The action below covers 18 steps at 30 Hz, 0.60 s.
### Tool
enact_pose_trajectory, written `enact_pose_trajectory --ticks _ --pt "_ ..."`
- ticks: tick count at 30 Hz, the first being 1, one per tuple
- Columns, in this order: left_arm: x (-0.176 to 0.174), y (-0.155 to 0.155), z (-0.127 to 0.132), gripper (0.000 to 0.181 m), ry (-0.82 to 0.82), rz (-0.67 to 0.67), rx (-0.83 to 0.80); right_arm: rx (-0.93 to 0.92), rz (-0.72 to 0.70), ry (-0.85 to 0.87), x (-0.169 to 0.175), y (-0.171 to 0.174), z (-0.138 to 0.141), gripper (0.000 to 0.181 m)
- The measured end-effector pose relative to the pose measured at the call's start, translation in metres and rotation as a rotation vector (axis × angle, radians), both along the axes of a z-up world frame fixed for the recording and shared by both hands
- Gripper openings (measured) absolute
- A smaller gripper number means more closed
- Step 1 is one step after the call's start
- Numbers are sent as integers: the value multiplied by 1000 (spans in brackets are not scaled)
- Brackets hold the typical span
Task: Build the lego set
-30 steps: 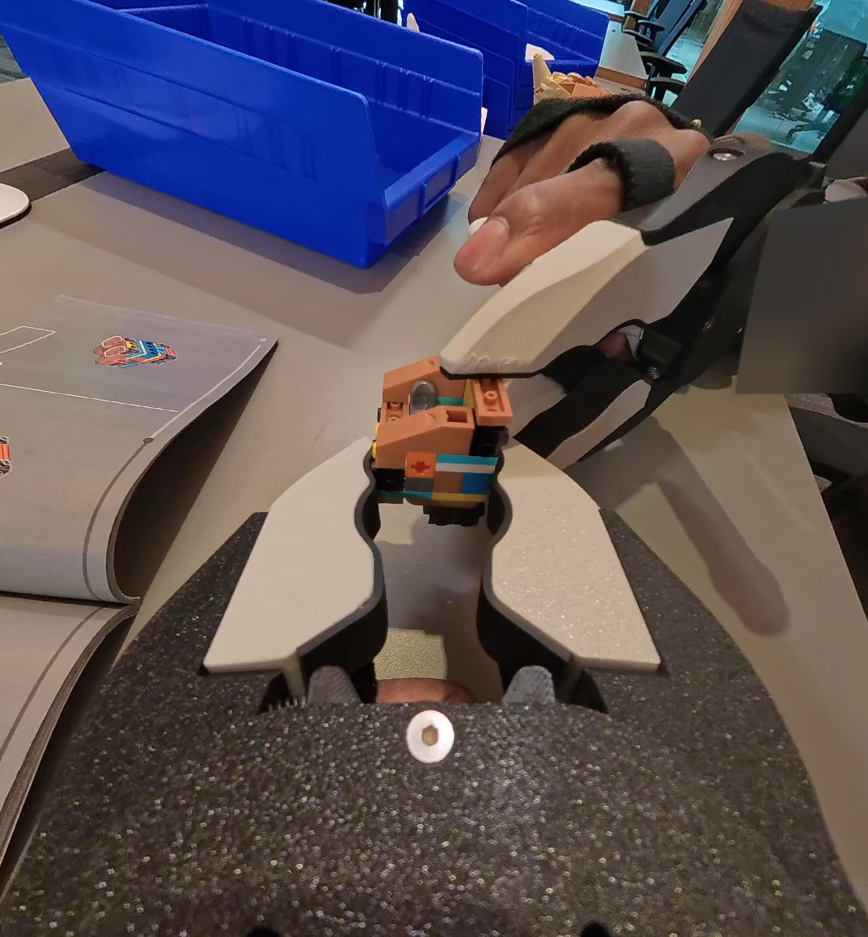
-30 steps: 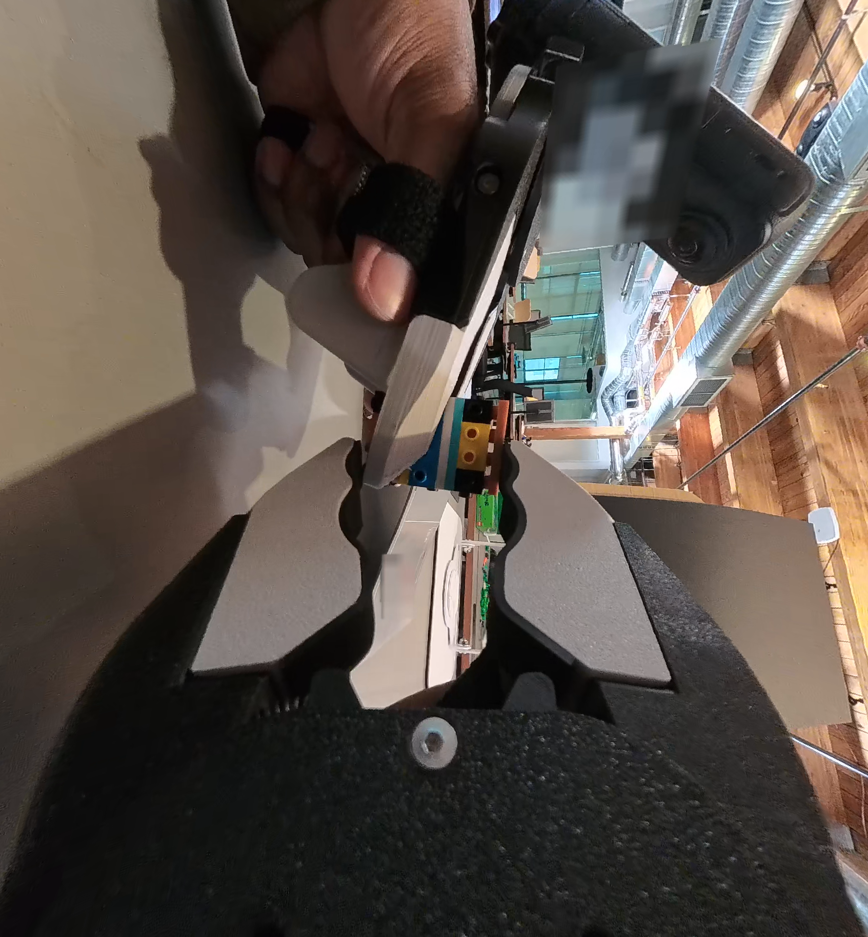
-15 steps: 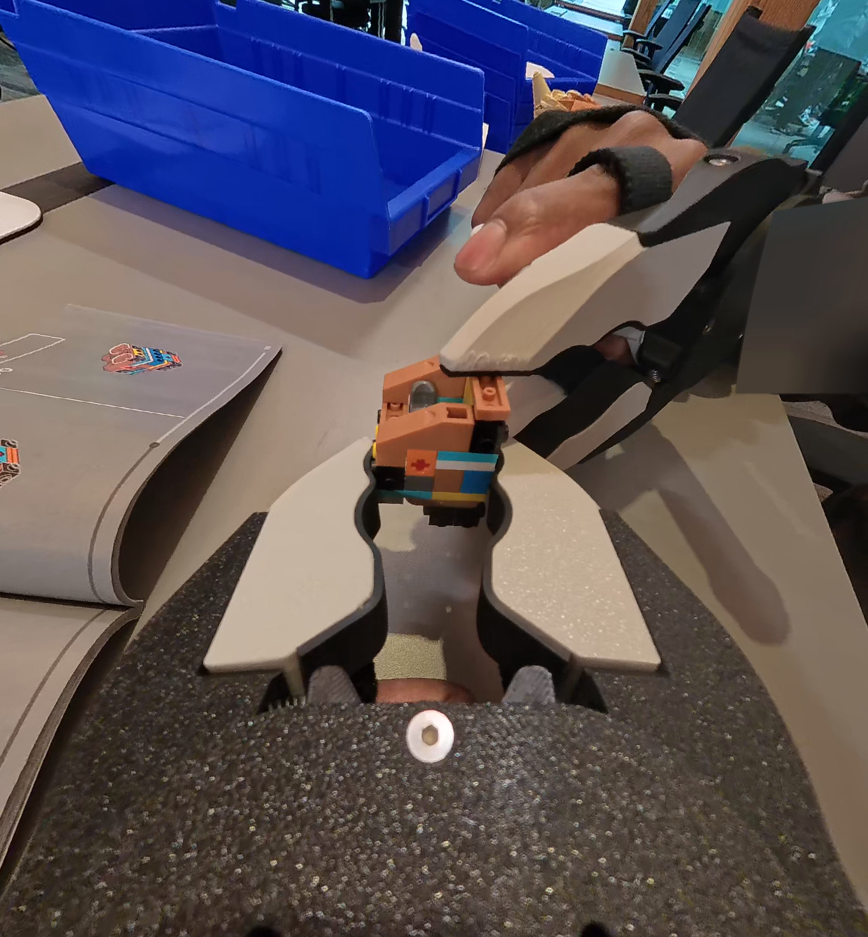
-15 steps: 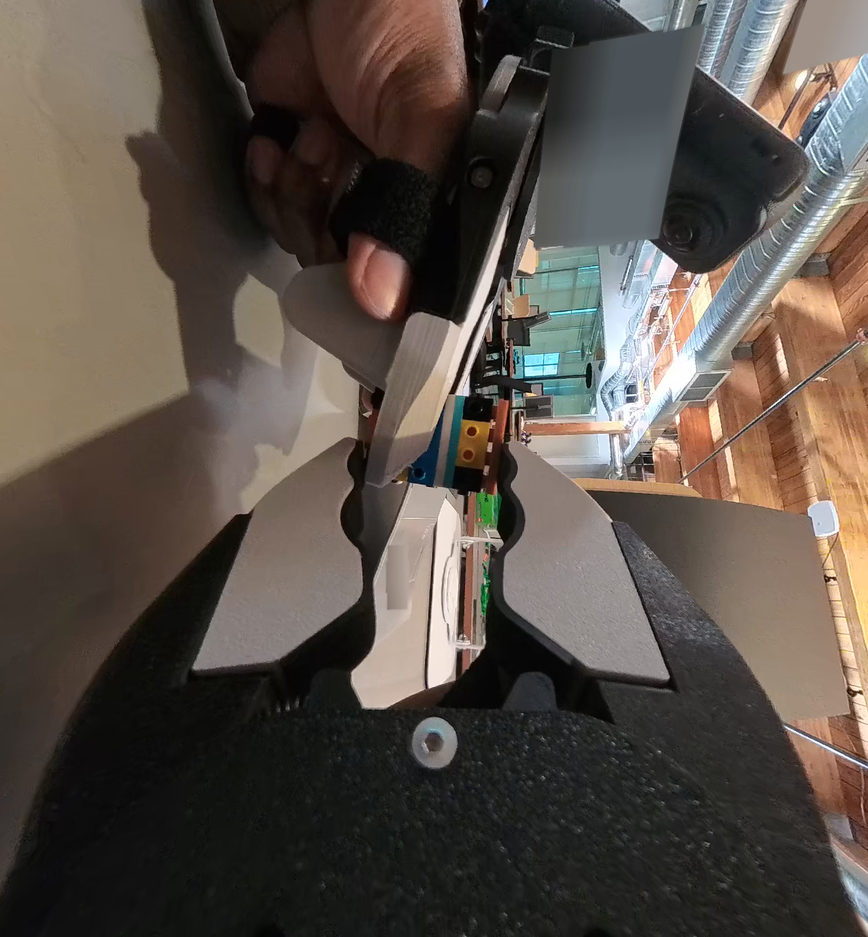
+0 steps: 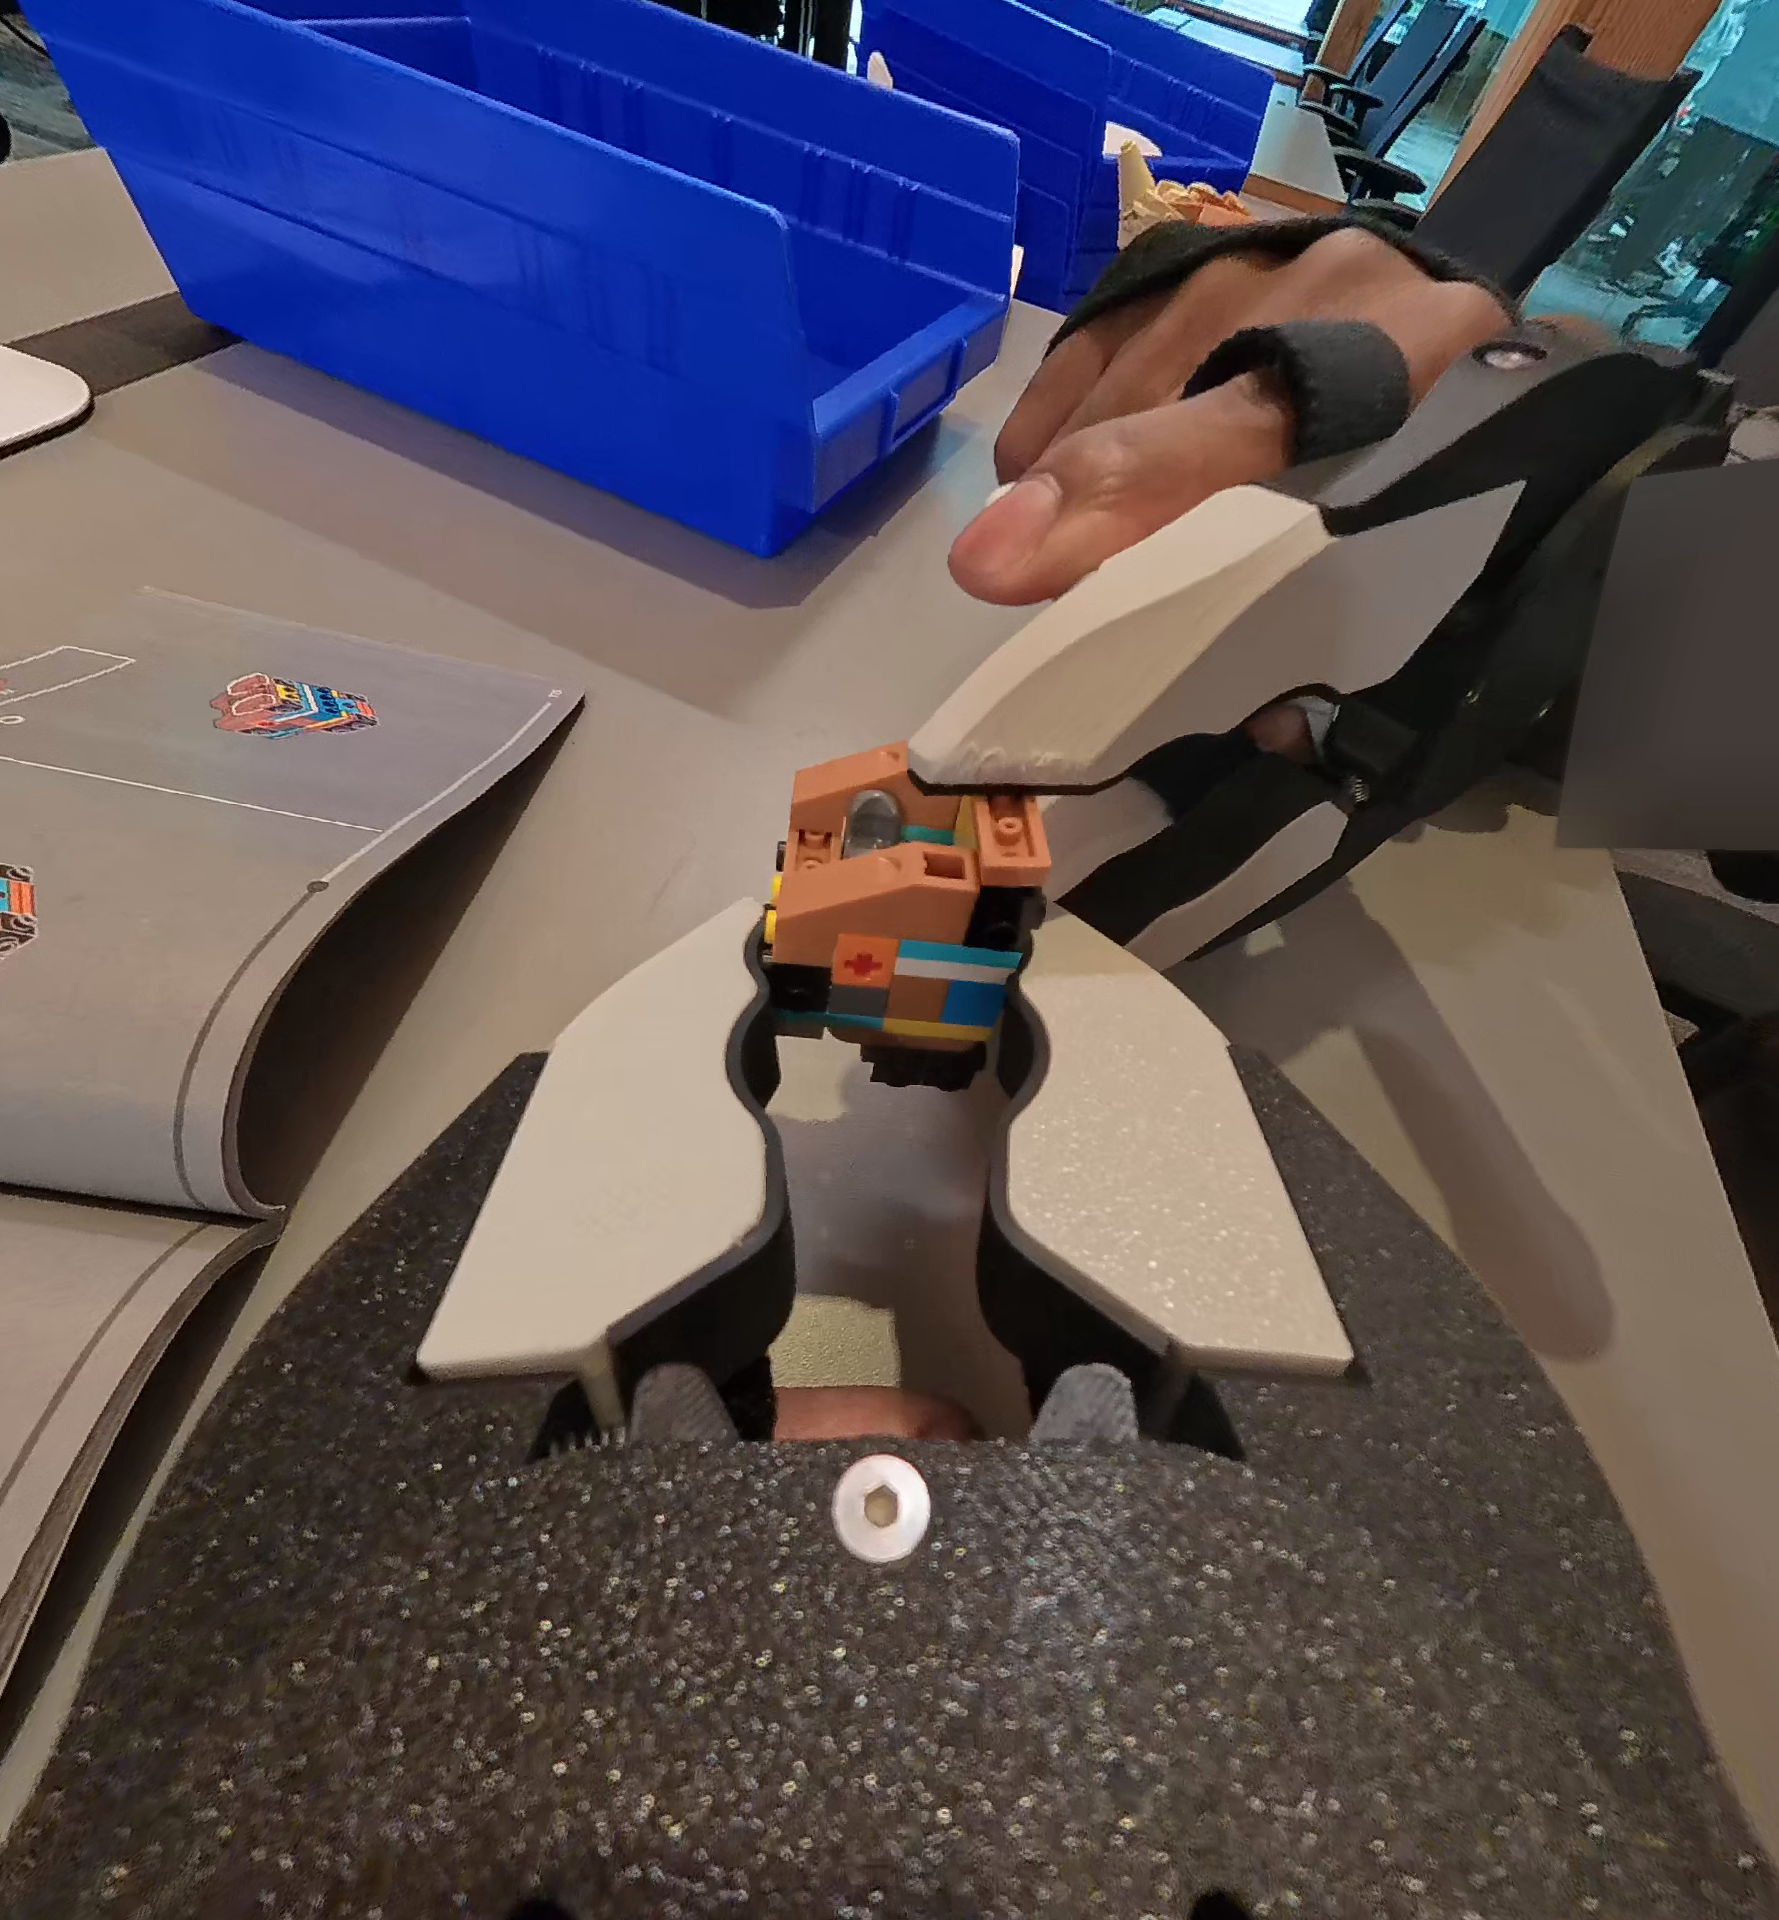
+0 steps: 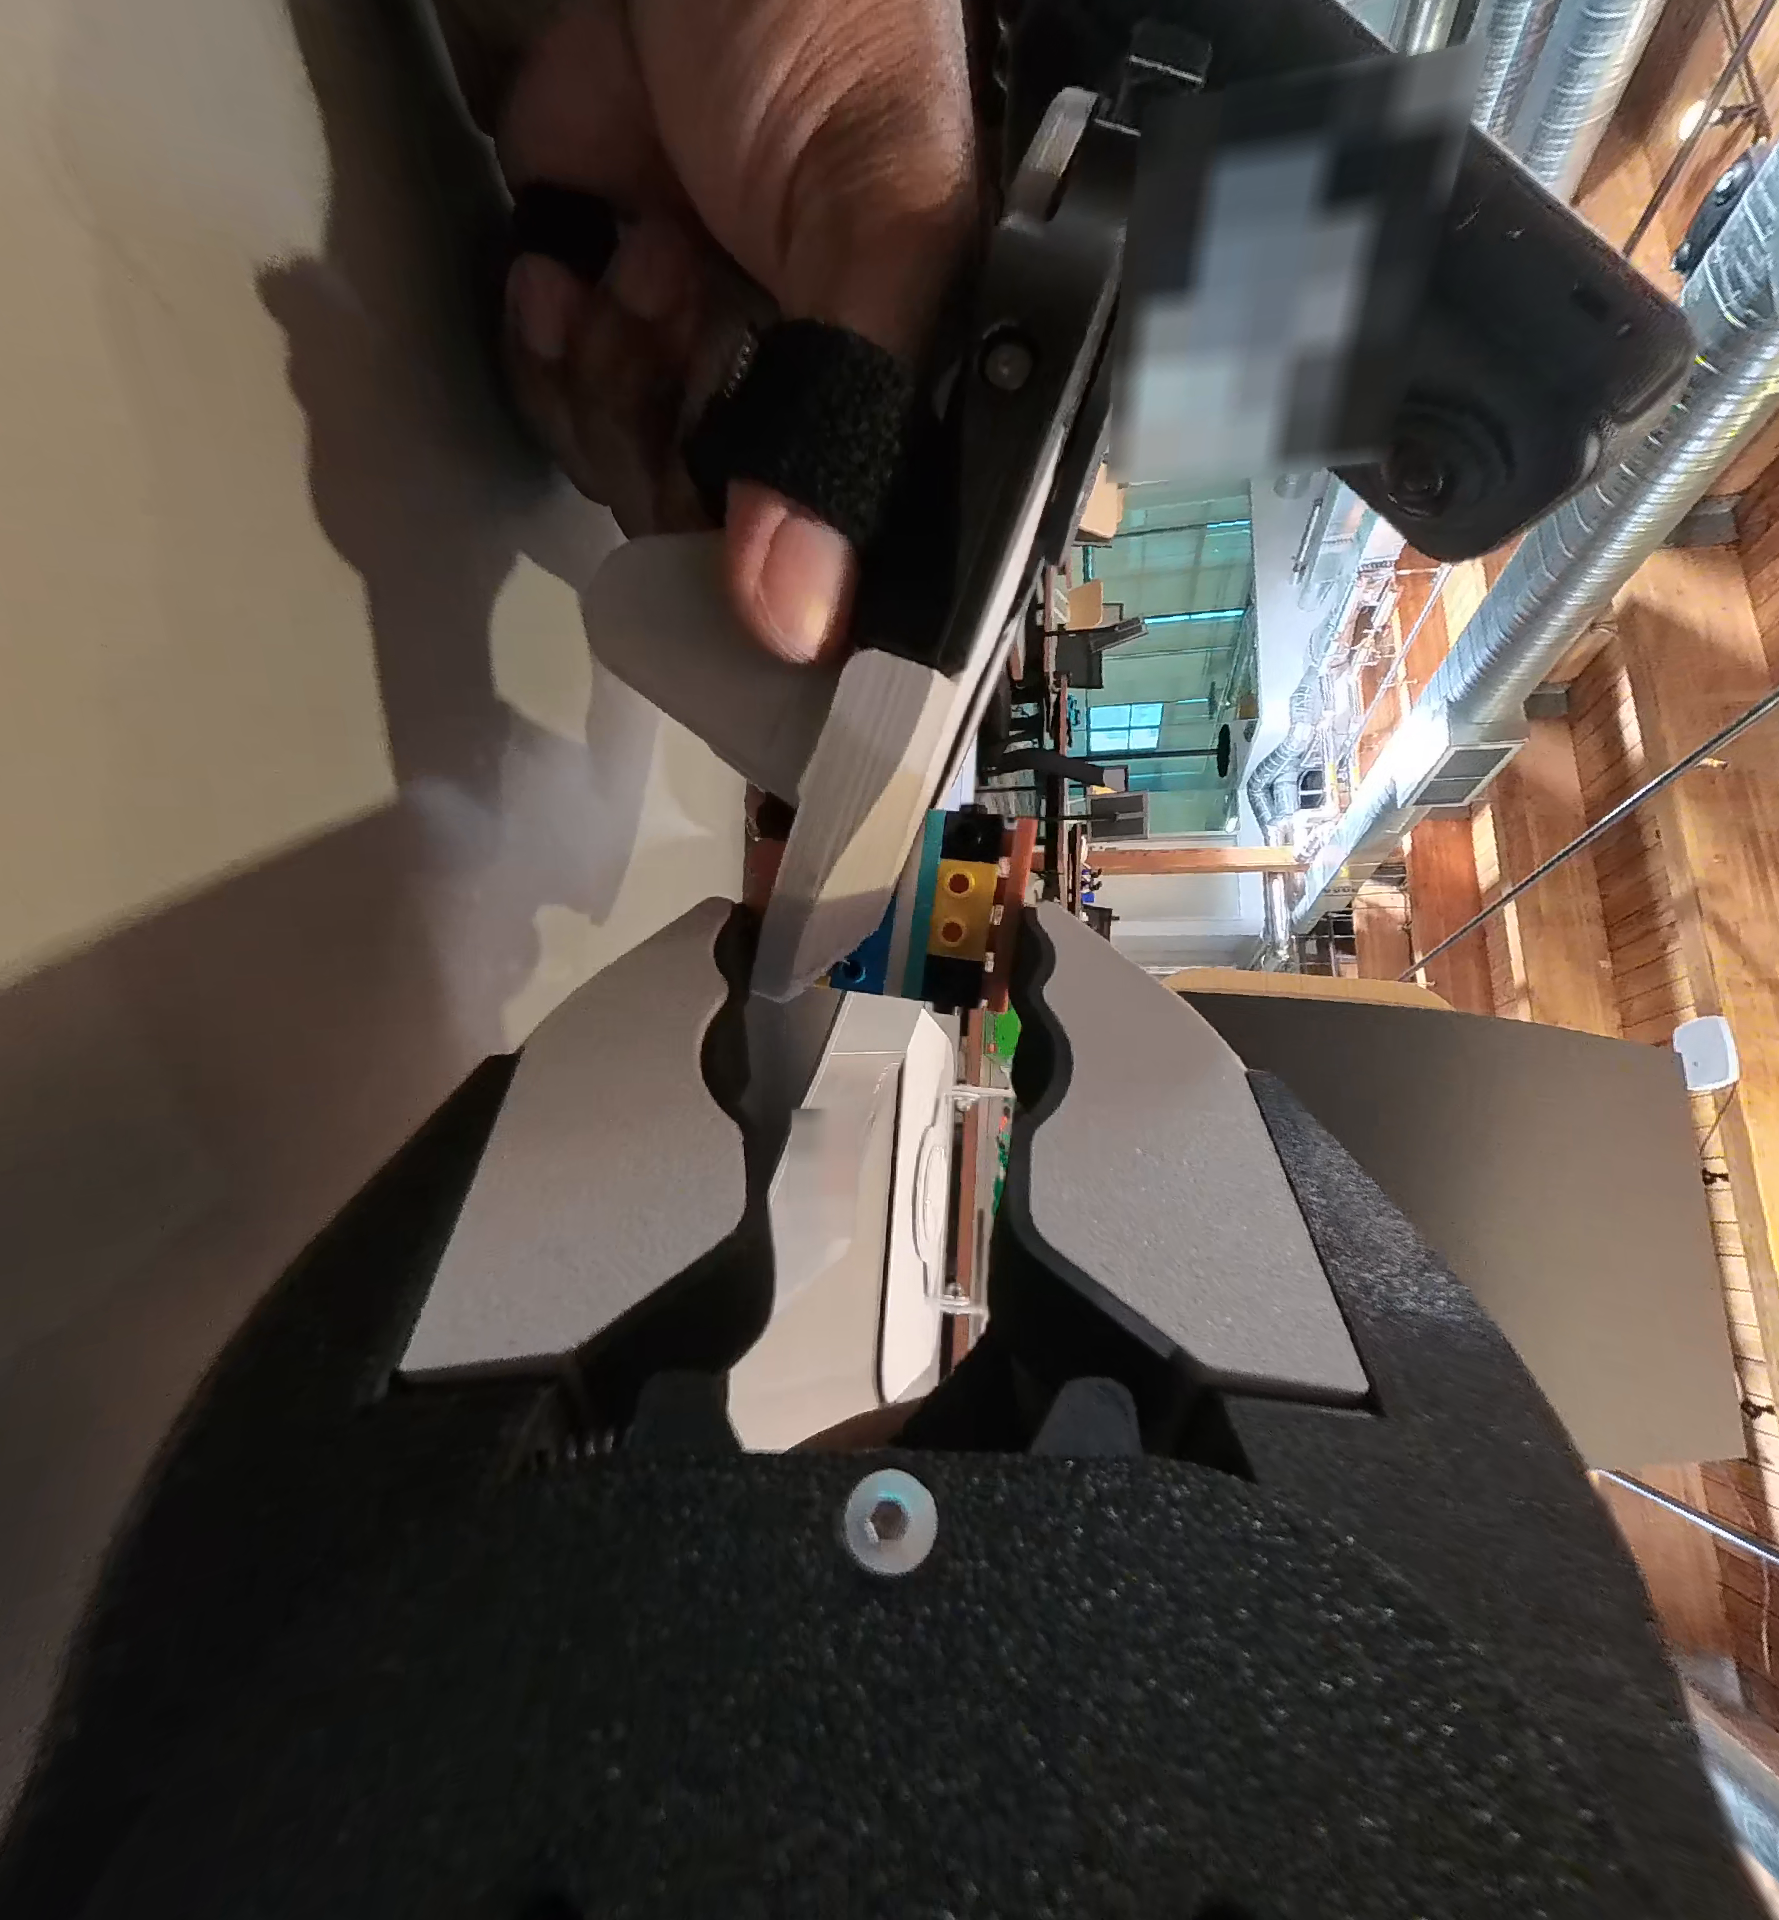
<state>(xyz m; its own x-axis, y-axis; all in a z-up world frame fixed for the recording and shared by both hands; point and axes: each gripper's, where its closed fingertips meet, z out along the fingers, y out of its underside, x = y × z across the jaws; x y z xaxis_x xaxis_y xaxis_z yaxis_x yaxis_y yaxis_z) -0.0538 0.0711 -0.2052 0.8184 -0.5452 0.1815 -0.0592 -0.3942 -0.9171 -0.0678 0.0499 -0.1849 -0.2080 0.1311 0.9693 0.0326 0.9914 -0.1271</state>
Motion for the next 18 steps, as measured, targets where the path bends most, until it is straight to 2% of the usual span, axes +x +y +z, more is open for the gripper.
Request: enact_pose_trajectory --ticks 9,18 --pt "-1 0 -2 40 -10 14 -18 88 -28 -22 -1 1 -2 47" --pt "0 1 4 40 -60 -3 2 105 -34 57 -4 1 4 51"
